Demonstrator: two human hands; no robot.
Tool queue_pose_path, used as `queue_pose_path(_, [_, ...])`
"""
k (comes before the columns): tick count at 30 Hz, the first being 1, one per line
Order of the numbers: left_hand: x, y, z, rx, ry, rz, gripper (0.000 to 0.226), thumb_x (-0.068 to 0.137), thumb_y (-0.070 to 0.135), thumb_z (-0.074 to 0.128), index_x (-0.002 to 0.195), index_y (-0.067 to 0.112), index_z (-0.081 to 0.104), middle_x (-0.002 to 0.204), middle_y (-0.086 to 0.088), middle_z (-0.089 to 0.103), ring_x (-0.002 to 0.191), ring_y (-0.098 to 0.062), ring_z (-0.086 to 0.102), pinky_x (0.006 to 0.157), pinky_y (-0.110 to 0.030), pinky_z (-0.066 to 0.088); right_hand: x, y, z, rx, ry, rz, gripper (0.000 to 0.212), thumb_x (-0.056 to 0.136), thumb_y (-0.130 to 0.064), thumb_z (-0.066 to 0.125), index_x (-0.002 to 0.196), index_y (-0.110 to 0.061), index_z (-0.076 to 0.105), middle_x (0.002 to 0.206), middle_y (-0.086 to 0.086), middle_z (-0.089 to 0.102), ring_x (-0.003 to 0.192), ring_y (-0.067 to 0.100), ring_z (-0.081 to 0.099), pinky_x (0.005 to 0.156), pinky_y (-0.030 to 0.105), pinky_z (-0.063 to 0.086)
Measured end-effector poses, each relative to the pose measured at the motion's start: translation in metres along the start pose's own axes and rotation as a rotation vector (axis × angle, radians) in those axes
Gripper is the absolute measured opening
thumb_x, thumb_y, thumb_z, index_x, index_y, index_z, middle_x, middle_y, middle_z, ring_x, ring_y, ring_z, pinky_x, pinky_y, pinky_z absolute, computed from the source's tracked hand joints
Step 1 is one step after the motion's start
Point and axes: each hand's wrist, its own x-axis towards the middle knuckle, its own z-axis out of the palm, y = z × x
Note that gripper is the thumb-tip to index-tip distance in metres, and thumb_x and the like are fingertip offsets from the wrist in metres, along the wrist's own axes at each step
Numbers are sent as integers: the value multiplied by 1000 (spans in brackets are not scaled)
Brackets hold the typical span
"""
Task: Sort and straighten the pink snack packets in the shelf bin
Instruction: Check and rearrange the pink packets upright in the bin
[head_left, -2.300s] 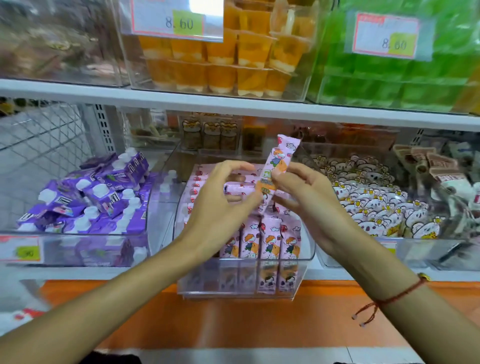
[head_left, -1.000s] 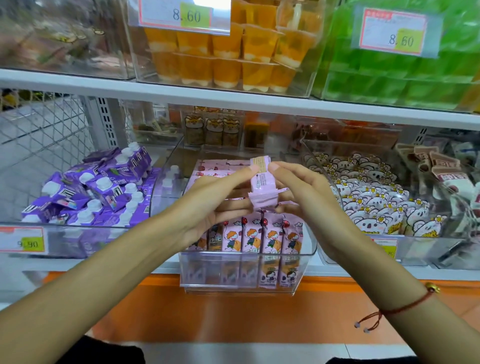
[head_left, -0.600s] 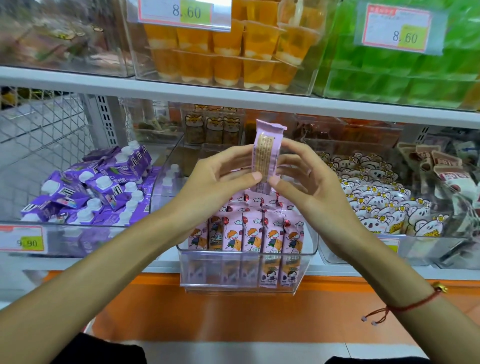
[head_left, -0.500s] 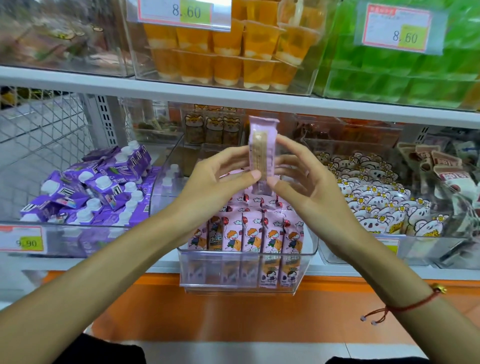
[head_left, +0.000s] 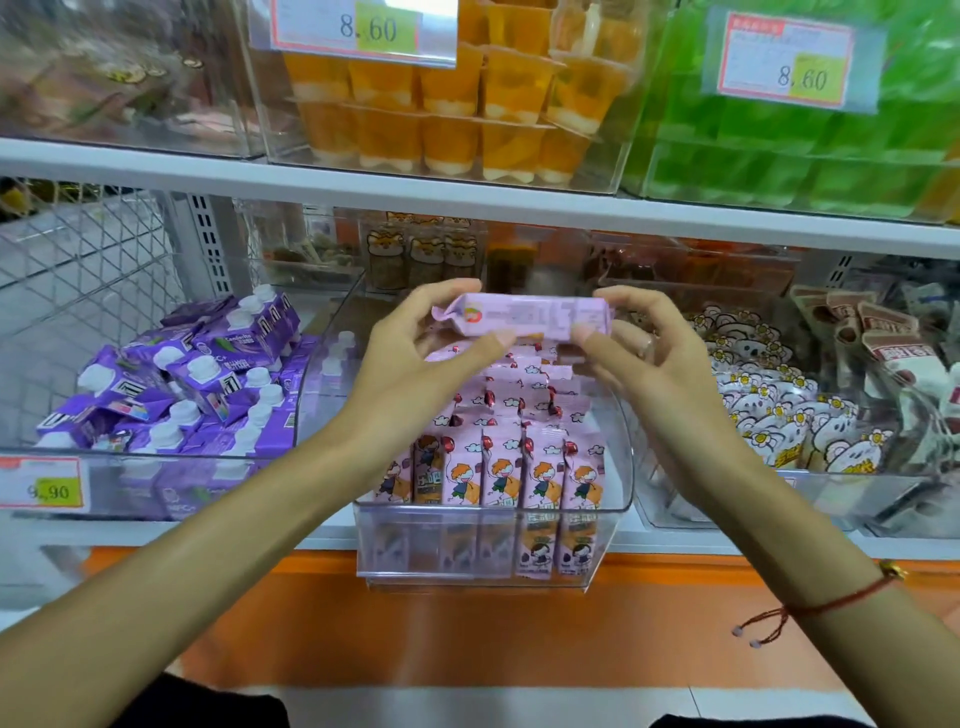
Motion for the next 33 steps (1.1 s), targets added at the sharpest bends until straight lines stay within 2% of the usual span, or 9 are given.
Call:
queue_pose_path(4, [-3,-1,5,158,-18,158,35,84,24,71,117,31,62,111,16,68,102,2,62,88,-13,46,8,0,-9,158,83,168,26,92,-27,59,109,-8,62,98,11,72,78,15,68,68,19,55])
queue_pose_path(10, [3,3,9,141,104,301,39,86,17,70,121,29,60,115,10,67,100,2,64,80,-8,48,9,8,-14,7,125,161,28,92,-34,57,109,-12,58,73,-7,69,71,7,62,66,19,52])
queue_pose_path(13, [19,-4,11,194,181,268,37,84,15,73,118,23,62,104,17,65,93,0,63,78,-11,50,8,15,-24,-193,148,202,33,93,-22,60,122,-15,47,91,-5,61,84,1,57,90,24,48])
queue_pose_path(15, [32,-14,16,277,173,222,38,82,16,74,118,19,63,104,13,64,97,-7,62,83,-16,51,4,21,-29,-304,51,277,39,94,-17,57,130,-16,40,99,-5,54,86,-3,50,81,15,44])
queue_pose_path(18, [51,-28,26,422,90,187,41,82,15,74,121,15,63,113,0,67,104,-14,62,88,-23,53,-4,29,-32,-468,-54,279,33,98,-21,49,131,-18,43,103,-12,54,93,2,56,83,22,46])
queue_pose_path(21, [67,-31,33,586,-40,177,41,83,17,74,122,17,64,119,-1,67,103,-11,61,81,-9,47,-8,32,-32,-575,-71,198,29,100,-25,46,128,-17,50,111,-10,57,101,15,62,93,39,49])
queue_pose_path(24, [85,-24,32,767,-228,198,42,84,19,72,126,18,62,121,-1,67,109,-17,61,95,-34,49,-11,34,-32,-606,-75,152,28,99,-30,46,126,-21,51,107,-18,57,97,13,64,90,42,50])
queue_pose_path(27, [109,-13,36,896,-428,182,44,88,20,67,130,18,57,121,-5,66,108,-22,61,93,-36,48,-13,36,-35,-659,-86,99,30,98,-35,45,126,-25,51,110,-18,59,93,11,65,87,44,52])
queue_pose_path(33, [127,-36,64,946,-441,96,41,86,27,69,120,13,50,120,-9,60,96,-21,58,81,-33,47,-16,37,-39,-765,-119,13,33,97,-41,41,125,-28,52,109,-18,61,85,2,61,80,42,53])
